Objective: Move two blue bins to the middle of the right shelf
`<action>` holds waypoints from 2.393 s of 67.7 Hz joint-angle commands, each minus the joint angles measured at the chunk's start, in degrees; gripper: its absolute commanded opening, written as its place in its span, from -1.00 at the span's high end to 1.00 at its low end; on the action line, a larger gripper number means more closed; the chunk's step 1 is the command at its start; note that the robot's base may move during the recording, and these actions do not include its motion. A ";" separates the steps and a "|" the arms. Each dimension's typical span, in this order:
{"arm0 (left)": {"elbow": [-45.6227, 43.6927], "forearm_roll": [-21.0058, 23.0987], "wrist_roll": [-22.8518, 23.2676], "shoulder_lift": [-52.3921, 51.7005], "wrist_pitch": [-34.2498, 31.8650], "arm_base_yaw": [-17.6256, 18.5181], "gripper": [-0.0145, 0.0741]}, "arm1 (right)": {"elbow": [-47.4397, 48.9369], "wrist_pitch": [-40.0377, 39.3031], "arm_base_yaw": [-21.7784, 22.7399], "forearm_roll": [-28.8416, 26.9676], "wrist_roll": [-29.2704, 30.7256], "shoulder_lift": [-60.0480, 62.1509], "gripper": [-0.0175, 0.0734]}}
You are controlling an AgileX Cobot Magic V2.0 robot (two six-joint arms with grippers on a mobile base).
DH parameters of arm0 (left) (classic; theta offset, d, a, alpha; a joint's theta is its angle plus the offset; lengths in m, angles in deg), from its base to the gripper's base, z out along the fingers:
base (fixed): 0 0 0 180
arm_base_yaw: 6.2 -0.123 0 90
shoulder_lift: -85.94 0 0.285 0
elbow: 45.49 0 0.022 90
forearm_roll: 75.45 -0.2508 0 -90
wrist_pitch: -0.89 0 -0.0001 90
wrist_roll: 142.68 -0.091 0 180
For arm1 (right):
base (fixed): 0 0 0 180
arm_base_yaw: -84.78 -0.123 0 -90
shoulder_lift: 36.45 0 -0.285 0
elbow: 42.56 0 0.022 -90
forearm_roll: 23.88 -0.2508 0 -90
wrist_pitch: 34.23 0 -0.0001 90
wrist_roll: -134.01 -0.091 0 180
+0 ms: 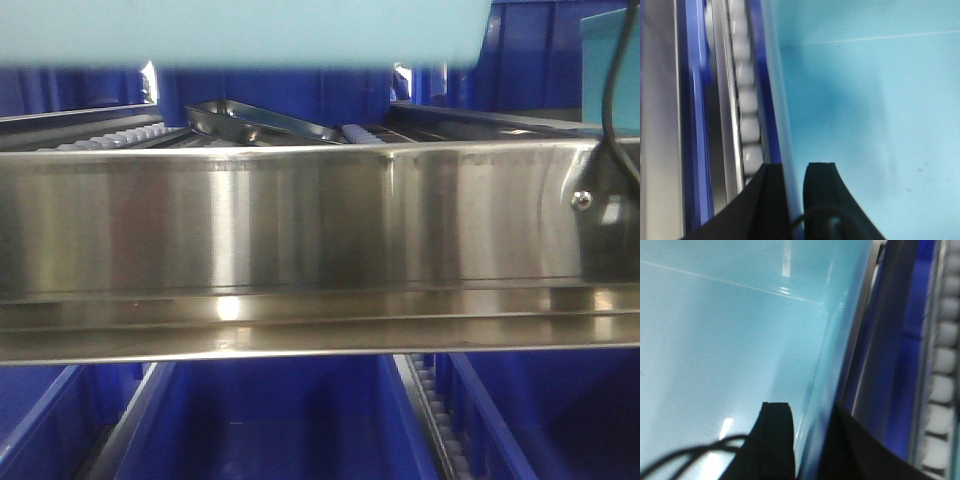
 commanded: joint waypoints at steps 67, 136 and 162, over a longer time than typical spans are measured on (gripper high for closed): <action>-11.98 1.84 -0.66 -1.38 -0.71 4.59 0.92 | 13.72 1.95 -0.13 2.47 1.10 1.88 0.95; -11.98 1.84 -0.66 -1.38 -0.71 4.59 0.92 | 13.72 1.95 -0.13 2.47 1.10 1.88 0.95; -11.98 1.85 -0.66 -1.05 -0.71 4.59 0.92 | 13.72 1.95 -0.13 2.47 1.10 1.88 0.95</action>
